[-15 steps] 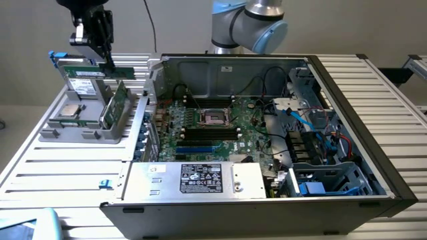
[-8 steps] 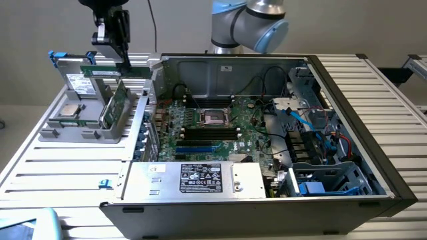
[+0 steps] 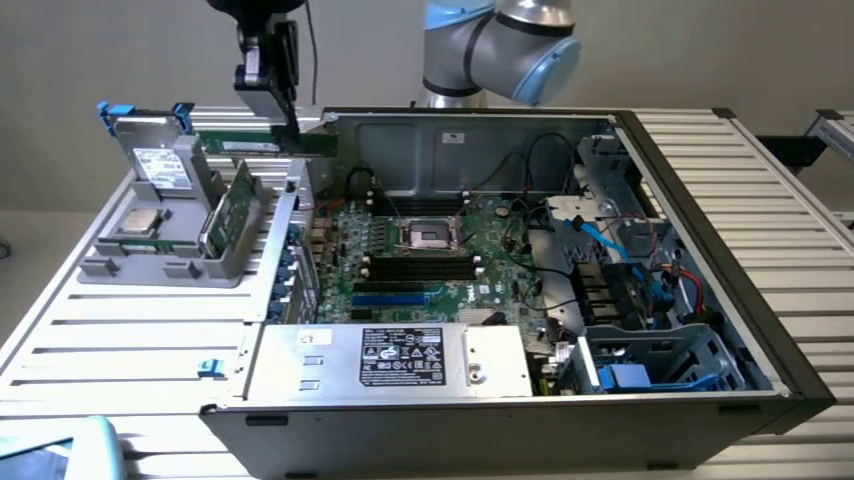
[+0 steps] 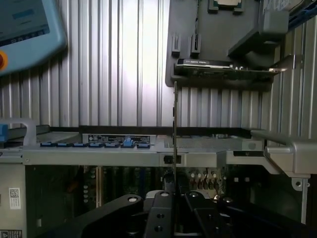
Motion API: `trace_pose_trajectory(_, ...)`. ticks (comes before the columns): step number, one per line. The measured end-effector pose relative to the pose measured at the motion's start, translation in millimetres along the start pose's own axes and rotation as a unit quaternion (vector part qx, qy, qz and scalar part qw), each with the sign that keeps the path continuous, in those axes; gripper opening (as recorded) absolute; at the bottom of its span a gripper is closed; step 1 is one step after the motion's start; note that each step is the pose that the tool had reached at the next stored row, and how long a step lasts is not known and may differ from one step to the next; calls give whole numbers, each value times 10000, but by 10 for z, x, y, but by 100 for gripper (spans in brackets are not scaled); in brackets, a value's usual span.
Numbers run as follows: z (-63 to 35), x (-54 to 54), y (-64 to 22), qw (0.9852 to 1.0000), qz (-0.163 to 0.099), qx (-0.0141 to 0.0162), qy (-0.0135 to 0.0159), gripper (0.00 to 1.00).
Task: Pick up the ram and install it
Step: 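Pick up the ram and move it above insertion slot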
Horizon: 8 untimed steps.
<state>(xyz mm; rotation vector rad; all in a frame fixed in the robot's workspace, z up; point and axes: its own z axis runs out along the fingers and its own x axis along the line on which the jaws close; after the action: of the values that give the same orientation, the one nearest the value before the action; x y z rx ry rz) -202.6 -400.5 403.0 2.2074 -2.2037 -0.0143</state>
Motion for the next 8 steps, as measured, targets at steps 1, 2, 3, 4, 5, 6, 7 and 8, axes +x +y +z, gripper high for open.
trace_pose_trajectory(1, -1, 0, -45, 10000, 0, 0, -2, 14)
trace_pose_trajectory(2, -1, 0, -91, 10000, 0, 0, -6, 14)
trace_pose_trajectory(3, -2, 0, -136, 10000, 0, 1, -9, 14)
trace_pose_trajectory(4, -4, 0, -181, 10000, 0, 0, -11, 14)
trace_pose_trajectory(5, -5, 0, -226, 10000, 0, 0, -12, 14)
trace_pose_trajectory(6, -5, 0, -270, 10000, 0, 1, -14, 14)
trace_pose_trajectory(7, -7, 0, -316, 10000, 0, 0, -14, 14)
trace_pose_trajectory(8, -8, 1, -362, 10000, 0, 0, -14, 14)
